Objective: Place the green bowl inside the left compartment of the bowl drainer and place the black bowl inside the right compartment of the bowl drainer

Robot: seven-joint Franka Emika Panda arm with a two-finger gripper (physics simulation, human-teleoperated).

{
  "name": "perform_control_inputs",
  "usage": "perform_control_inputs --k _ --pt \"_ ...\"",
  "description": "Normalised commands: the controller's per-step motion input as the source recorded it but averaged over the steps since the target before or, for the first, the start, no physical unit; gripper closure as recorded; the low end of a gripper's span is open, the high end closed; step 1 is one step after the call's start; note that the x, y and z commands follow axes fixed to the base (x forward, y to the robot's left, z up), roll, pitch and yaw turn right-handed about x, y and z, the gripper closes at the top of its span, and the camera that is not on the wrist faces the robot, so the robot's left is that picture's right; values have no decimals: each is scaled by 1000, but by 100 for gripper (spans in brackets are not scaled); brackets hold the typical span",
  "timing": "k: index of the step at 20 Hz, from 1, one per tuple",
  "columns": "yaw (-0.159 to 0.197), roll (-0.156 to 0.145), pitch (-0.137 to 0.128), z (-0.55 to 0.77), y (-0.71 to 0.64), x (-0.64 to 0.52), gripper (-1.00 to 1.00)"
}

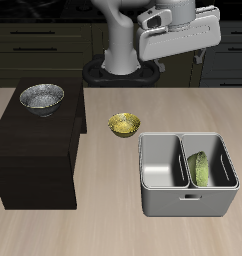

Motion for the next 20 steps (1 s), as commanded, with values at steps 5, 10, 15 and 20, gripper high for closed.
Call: perform_control_inputs --k 5,10,15,20 --pt "15 -35 -9 220 -259 -46 -100" --pt "-66 -53 -13 169 -435 -42 -100" --pt "1 -81 -34 166 -548 -61 -100" --pt "19 -5 9 100 -390 -102 -100"
